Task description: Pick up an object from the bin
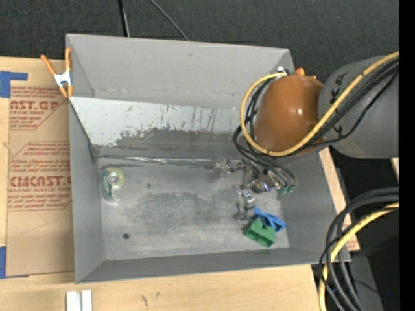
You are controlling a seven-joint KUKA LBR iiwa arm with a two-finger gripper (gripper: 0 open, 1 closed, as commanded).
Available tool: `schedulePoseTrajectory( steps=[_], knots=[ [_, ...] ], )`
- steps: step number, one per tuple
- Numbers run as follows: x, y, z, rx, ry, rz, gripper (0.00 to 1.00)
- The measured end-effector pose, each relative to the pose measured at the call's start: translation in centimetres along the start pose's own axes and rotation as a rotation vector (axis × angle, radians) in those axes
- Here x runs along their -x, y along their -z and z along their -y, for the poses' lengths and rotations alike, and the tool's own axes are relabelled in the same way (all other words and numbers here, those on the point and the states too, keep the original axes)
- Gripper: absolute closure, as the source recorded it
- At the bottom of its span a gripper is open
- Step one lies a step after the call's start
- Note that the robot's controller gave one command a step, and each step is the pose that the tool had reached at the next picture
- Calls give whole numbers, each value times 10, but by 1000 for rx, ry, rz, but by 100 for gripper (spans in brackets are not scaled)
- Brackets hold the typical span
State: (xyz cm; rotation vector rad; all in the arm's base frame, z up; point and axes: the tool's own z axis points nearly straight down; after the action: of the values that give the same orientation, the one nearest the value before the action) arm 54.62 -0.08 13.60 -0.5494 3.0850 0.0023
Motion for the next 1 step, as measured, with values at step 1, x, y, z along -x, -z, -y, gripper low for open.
schedulePoseTrajectory(
  steps=[1],
  knots=[
    [-38, -63, 66, 3, 175, -11, 0]
  ],
)
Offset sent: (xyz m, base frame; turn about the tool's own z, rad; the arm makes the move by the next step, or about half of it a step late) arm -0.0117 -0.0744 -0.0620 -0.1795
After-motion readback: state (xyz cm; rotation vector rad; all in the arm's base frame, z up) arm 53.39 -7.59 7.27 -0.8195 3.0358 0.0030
